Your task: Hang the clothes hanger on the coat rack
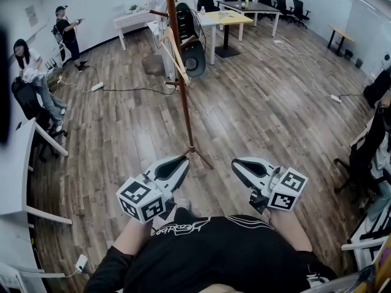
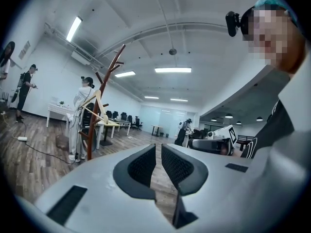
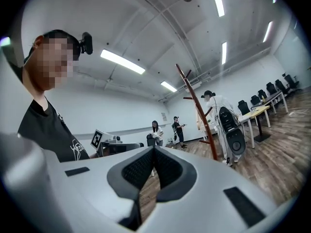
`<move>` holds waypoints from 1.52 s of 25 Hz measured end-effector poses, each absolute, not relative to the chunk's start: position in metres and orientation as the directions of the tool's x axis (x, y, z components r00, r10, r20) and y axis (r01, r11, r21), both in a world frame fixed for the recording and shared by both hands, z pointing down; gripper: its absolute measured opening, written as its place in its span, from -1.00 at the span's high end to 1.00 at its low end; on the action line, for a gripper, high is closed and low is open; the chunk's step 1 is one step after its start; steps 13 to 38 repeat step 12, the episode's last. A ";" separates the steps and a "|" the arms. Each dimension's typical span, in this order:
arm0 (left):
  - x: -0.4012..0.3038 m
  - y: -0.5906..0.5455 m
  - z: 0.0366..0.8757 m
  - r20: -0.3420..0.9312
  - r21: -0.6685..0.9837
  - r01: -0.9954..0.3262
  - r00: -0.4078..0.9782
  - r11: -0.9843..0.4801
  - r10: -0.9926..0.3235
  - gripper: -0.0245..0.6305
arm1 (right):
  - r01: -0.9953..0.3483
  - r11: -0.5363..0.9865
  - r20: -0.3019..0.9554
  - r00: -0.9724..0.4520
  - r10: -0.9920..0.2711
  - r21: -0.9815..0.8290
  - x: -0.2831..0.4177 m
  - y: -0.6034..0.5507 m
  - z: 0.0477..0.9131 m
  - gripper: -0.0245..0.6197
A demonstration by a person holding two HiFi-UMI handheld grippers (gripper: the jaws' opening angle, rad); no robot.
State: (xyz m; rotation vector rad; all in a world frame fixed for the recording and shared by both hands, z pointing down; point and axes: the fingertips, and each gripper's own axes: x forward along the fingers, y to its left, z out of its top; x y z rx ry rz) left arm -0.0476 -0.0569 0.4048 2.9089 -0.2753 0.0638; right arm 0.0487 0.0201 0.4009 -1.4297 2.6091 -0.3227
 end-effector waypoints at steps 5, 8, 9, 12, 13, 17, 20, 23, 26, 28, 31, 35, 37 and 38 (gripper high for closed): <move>-0.044 -0.052 0.407 0.074 0.214 -0.184 0.982 -0.959 -0.172 0.80 | -0.814 0.516 -0.032 -0.527 -0.849 -0.268 0.052 0.026 0.403 0.80; -0.043 -0.050 0.408 0.075 0.211 -0.182 0.983 -0.960 -0.169 0.80 | -0.812 0.517 -0.035 -0.529 -0.848 -0.271 0.051 0.029 0.406 0.80; -0.042 -0.049 0.408 0.076 0.210 -0.181 0.983 -0.961 -0.168 0.80 | -0.811 0.518 -0.035 -0.530 -0.847 -0.272 0.051 0.029 0.407 0.80; -0.040 -0.047 0.409 0.079 0.209 -0.179 0.983 -0.961 -0.166 0.80 | -0.809 0.519 -0.035 -0.531 -0.846 -0.275 0.052 0.032 0.409 0.80; -0.040 -0.047 0.409 0.079 0.209 -0.179 0.983 -0.961 -0.166 0.80 | -0.809 0.519 -0.035 -0.531 -0.846 -0.275 0.052 0.032 0.409 0.80; -0.040 -0.047 0.409 0.079 0.209 -0.179 0.983 -0.961 -0.166 0.80 | -0.809 0.519 -0.035 -0.531 -0.846 -0.275 0.052 0.032 0.409 0.80; -0.040 -0.047 0.409 0.079 0.209 -0.179 0.983 -0.961 -0.166 0.80 | -0.809 0.519 -0.035 -0.531 -0.846 -0.275 0.052 0.032 0.409 0.80; -0.040 -0.047 0.409 0.079 0.209 -0.179 0.983 -0.961 -0.166 0.80 | -0.809 0.519 -0.035 -0.531 -0.846 -0.275 0.052 0.032 0.409 0.80; -0.040 -0.047 0.409 0.079 0.209 -0.179 0.983 -0.961 -0.166 0.80 | -0.809 0.519 -0.035 -0.531 -0.846 -0.275 0.052 0.032 0.409 0.80; -0.040 -0.047 0.409 0.079 0.209 -0.179 0.983 -0.961 -0.166 0.80 | -0.809 0.519 -0.035 -0.531 -0.846 -0.275 0.052 0.032 0.409 0.80; -0.040 -0.047 0.409 0.079 0.209 -0.179 0.983 -0.961 -0.166 0.80 | -0.809 0.519 -0.035 -0.531 -0.846 -0.275 0.052 0.032 0.409 0.80; -0.040 -0.047 0.409 0.079 0.209 -0.179 0.983 -0.961 -0.166 0.80 | -0.809 0.519 -0.035 -0.531 -0.846 -0.275 0.052 0.032 0.409 0.80; -0.040 -0.047 0.409 0.079 0.209 -0.179 0.983 -0.961 -0.166 0.80 | -0.809 0.519 -0.035 -0.531 -0.846 -0.275 0.052 0.032 0.409 0.80; -0.040 -0.047 0.409 0.079 0.209 -0.179 0.983 -0.961 -0.166 0.80 | -0.809 0.519 -0.035 -0.531 -0.846 -0.275 0.052 0.032 0.409 0.80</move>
